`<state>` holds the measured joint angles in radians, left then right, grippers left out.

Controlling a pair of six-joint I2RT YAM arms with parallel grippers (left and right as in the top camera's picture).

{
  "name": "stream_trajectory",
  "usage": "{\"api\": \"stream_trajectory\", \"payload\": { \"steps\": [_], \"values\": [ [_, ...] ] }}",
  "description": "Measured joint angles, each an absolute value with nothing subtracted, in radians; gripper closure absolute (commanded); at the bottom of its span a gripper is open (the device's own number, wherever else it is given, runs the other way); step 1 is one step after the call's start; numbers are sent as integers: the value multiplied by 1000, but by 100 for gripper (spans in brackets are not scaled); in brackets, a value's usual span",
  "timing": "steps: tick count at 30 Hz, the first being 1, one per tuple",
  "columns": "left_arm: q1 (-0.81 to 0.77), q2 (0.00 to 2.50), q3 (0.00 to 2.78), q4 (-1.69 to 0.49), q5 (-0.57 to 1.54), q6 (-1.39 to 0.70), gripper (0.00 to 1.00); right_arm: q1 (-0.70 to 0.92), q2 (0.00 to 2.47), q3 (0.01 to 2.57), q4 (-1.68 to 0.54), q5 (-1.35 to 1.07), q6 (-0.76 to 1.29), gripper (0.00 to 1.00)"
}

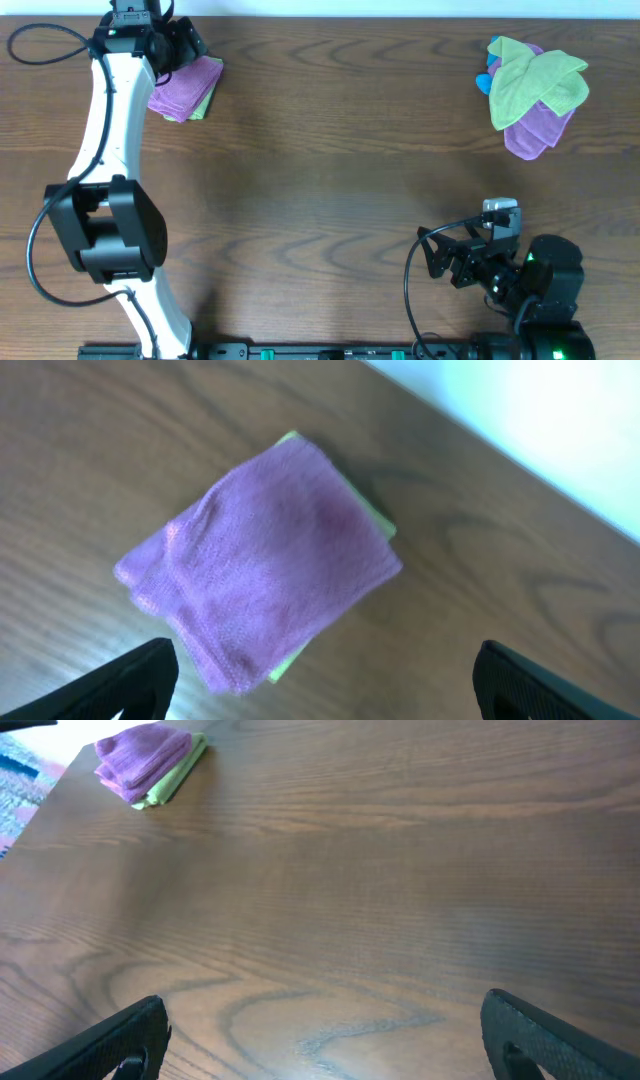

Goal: Fold the cloth
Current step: 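Open the left gripper and release the purple cloth on the green cloth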

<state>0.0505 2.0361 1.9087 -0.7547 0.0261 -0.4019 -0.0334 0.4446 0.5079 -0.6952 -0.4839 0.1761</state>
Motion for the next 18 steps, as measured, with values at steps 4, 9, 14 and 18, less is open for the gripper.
{"api": "stream_trajectory", "payload": {
  "steps": [4, 9, 14, 18],
  "values": [
    [51, 2015, 1909, -799, 46, -391, 5, -33, 444, 508, -695, -484, 176, 1],
    [51, 1997, 1909, -822, 64, -390, 5, -33, 445, 508, -695, -484, 176, 1],
    [51, 1964, 1909, -868, 68, -387, 5, -33, 444, 508, -695, -484, 176, 1],
    [51, 1927, 1909, -966, 68, -387, 5, -33, 445, 508, -695, -484, 176, 1]
  ]
}}
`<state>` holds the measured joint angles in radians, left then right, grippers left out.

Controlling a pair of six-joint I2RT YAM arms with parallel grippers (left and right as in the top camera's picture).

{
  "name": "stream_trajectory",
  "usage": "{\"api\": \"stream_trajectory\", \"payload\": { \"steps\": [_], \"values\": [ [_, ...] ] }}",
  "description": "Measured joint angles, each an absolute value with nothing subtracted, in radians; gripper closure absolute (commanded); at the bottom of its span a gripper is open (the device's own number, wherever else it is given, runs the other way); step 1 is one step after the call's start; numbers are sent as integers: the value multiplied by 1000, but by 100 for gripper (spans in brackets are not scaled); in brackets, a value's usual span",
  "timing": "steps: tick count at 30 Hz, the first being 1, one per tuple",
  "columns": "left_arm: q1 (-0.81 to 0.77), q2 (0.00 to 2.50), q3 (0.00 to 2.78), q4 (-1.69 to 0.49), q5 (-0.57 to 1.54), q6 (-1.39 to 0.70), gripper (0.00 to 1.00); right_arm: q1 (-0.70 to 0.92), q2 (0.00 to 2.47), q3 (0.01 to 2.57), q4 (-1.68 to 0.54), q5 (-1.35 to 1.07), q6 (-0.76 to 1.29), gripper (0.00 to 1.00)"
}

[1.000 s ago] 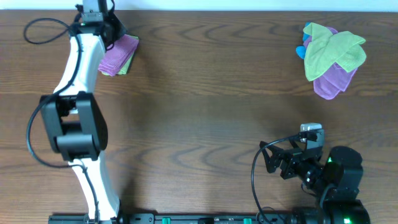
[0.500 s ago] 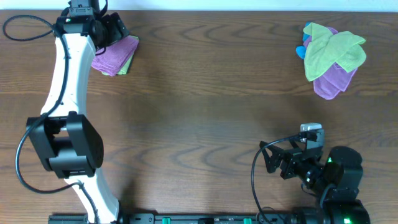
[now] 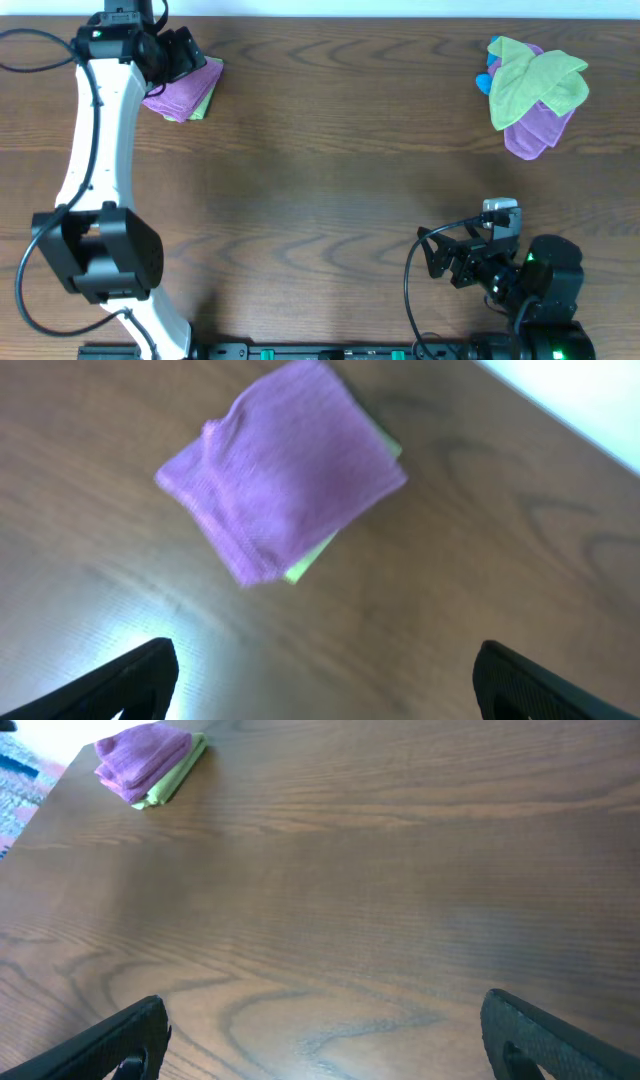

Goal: Fold the cloth

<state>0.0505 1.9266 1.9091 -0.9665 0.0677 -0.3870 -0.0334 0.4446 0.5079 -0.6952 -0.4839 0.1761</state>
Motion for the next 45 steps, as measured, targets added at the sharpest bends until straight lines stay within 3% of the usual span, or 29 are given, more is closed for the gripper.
{"api": "stream_trajectory", "payload": {
  "steps": [11, 17, 31, 45],
  "values": [
    [44, 1848, 1902, -1184, 59, -339, 5, -33, 444, 508, -695, -485, 176, 1],
    [14, 1724, 1741, -1077, 59, -321, 5, -33, 445, 508, -695, -486, 176, 1],
    [-2, 1118, 1040, -709, 13, -309, 4, -33, 444, 508, -695, -487, 176, 1],
    [-2, 542, 520, -614, -115, -290, 4, -33, 443, 508, -696, -487, 176, 1]
  ]
}}
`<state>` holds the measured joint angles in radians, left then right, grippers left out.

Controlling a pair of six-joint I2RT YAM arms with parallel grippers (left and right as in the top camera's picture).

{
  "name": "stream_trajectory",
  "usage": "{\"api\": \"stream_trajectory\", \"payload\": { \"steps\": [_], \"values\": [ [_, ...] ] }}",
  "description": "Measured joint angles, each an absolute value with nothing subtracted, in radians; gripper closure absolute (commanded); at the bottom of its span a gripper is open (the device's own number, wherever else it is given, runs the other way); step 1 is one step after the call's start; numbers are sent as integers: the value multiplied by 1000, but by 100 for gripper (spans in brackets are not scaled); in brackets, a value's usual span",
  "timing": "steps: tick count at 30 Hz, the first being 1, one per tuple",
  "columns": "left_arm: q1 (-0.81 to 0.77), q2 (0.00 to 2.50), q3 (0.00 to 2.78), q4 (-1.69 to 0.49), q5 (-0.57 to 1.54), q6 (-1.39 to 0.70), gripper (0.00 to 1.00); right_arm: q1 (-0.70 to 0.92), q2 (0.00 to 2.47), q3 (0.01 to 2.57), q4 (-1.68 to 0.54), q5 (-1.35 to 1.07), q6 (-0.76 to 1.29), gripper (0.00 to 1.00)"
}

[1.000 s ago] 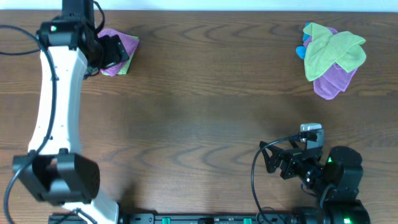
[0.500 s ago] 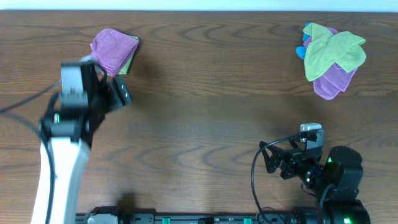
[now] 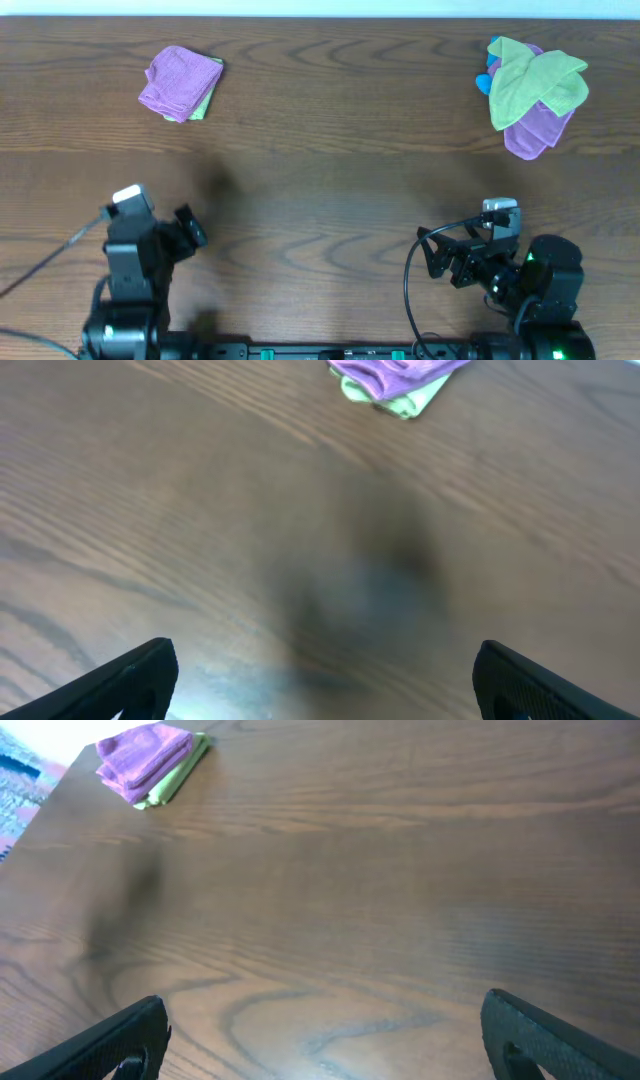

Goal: Fold the cloth

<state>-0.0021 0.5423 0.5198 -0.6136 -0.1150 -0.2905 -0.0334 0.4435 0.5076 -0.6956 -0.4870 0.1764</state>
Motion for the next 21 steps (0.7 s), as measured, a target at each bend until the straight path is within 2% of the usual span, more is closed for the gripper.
{"api": "stream_trajectory", "payload": {
  "steps": [9, 21],
  "values": [
    [-2, 303, 311, -610, -117, -199, 5, -33, 444, 508, -695, -487, 176, 1],
    [-2, 191, 300, -688, -97, -12, 5, -33, 444, 508, -696, -487, 176, 1]
  ]
}}
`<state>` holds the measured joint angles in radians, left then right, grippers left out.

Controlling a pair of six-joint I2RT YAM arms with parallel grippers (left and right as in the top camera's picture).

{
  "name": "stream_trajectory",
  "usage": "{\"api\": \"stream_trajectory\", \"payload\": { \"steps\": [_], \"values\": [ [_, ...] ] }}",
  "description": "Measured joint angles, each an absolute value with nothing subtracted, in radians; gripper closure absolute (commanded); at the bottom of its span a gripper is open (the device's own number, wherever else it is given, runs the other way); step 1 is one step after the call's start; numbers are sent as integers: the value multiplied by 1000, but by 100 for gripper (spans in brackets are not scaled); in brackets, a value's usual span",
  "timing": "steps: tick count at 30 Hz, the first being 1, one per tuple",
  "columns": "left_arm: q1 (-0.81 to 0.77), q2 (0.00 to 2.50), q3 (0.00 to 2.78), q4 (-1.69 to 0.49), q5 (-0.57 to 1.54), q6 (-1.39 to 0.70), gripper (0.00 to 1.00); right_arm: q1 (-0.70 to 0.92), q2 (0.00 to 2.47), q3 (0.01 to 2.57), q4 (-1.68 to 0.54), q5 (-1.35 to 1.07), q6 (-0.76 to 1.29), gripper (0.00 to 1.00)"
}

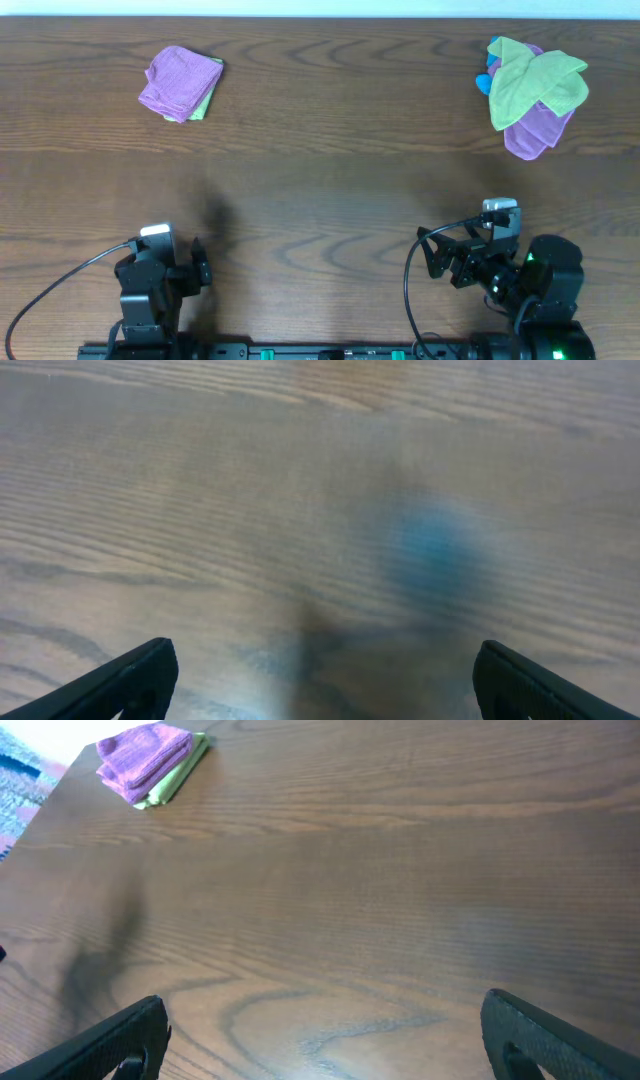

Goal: Fold the cloth

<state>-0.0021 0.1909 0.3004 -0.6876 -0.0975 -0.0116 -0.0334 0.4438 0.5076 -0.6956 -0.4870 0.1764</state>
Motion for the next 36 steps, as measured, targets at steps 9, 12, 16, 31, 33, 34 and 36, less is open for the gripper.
{"api": "stream_trajectory", "payload": {
  "steps": [9, 12, 16, 31, 33, 34, 36],
  "values": [
    [-2, 112, 256, -722, -105, 4, 5, -33, 444, 508, -695, -487, 176, 1],
    [-2, 92, 243, -748, -105, 5, 5, -33, 444, 508, -695, -487, 176, 1],
    [-2, 69, 242, -776, -106, 5, 4, -33, 444, 508, -695, -487, 176, 1],
    [-2, 14, 242, -825, -112, 5, 5, -33, 444, 508, -695, -487, 176, 1],
    [-2, 14, 242, -825, -112, 5, 5, -33, 444, 508, -695, -487, 176, 1],
    [-2, 14, 242, -825, -112, 5, 5, -33, 444, 508, -695, -487, 176, 1],
    [-2, 14, 242, -826, -112, 5, 5, -33, 444, 508, -695, -487, 176, 1]
  ]
}}
